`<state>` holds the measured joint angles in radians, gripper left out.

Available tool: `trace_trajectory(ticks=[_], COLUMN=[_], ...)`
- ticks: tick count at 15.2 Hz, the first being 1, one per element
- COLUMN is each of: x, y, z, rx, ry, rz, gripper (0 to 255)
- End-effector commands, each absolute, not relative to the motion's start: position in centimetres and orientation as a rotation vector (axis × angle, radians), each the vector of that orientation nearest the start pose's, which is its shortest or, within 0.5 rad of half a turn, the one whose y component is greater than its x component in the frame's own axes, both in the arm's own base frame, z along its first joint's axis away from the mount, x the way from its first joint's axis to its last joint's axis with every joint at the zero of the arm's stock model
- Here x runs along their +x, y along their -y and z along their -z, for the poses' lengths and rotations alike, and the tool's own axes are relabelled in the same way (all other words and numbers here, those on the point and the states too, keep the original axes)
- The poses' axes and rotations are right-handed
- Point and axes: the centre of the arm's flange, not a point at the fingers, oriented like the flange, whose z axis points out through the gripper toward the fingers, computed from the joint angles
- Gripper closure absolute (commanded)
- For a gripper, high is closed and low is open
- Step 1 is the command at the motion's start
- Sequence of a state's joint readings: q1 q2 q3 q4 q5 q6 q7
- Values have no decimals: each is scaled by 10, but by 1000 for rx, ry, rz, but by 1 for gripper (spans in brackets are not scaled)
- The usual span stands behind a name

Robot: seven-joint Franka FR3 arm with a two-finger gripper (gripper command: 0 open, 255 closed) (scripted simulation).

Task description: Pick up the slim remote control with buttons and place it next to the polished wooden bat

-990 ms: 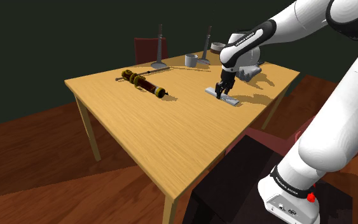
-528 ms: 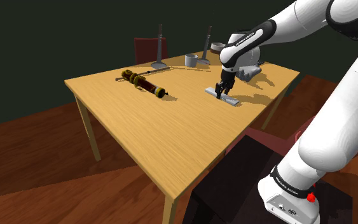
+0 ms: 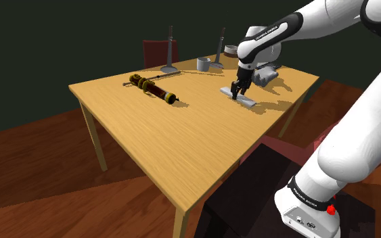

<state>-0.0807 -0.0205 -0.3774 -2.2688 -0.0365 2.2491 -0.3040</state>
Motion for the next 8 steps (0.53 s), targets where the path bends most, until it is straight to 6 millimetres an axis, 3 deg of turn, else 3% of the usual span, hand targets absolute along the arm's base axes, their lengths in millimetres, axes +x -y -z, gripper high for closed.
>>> trace_trajectory(ticks=[1, 8], x=[462, 462], y=[229, 229], z=[-378, -415], rx=[-3154, -3154], ry=[-207, -207], rz=[-13, -13], gripper=[255, 255])
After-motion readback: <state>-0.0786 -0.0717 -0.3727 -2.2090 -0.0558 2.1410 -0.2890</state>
